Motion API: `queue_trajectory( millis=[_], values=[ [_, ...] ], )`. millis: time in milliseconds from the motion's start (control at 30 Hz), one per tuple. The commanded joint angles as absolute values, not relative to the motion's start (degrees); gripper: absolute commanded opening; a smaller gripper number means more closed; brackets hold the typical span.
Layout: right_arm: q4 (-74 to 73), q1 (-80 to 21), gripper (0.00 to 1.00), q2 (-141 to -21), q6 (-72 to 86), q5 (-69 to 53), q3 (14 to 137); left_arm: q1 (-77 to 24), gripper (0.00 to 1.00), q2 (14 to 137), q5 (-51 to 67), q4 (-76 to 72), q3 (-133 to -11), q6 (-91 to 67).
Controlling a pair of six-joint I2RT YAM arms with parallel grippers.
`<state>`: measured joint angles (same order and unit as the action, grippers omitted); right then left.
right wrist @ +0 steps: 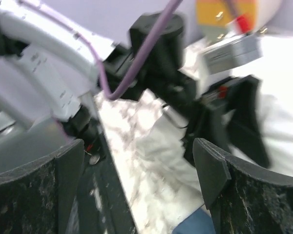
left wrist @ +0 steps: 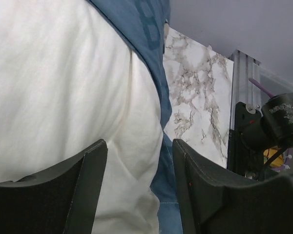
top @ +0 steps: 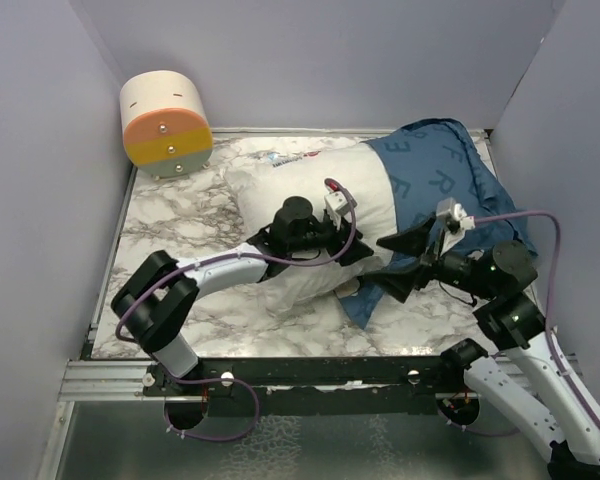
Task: Put the pillow into the pillowcase
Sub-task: Stuff the pillow into the pillowcase.
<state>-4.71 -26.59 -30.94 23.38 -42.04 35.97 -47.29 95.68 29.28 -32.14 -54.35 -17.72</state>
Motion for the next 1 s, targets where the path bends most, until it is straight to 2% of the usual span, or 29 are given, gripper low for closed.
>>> queue_trajectory(
  millis=[0,67,200,333,533,667,800,867,967],
  values=[
    [-14.12,-26.71,0.92,-37.77,18.29,-21.84,46.3,-43.14,0.62,87.15,24.08,-22.4,-52.83,-14.24],
    [-15.17,-26.67,0.93,-42.57,17.49,-13.8,50.63,-41.61,0.72,82.98,23.51,-20.03,-52.44,-13.88],
    [-14.88,-26.63,0.92,-54.14,15.44,-6.12,58.97,-38.03,0.98,74.45,20.65,-14.37,-51.52,-12.05],
    [-16.7,-26.63,0.9,-65.56,11.69,1.56,66.85,-30.8,0.99,68.92,15.83,-4.33,-53.28,-12.93],
    [-18.63,-26.63,0.82,-75.9,6.83,12.62,72.62,-16.73,0.99,67.69,21.54,4.2,-53.38,-18.73],
    [-18.92,-26.63,0.81,-77.3,3.69,20.41,72.75,-14.65,0.99,67.45,18.12,4.24,-50.52,-21.32],
    [-19.85,-26.63,0.8,-79.5,1.27,25.03,72.73,-14.68,0.99,69.42,23.8,0.23,-47.6,-24.46],
    [-20.18,-26.63,0.76,-80.59,0.52,26.88,72.41,-14.67,0.98,70.44,27.05,-2.41,-45.97,-26.36],
    [-20.38,-26.63,0.54,-81.22,0.08,28.03,71.74,-14.63,0.95,71.61,30.21,-5.69,-43.92,-28.51]
  ],
)
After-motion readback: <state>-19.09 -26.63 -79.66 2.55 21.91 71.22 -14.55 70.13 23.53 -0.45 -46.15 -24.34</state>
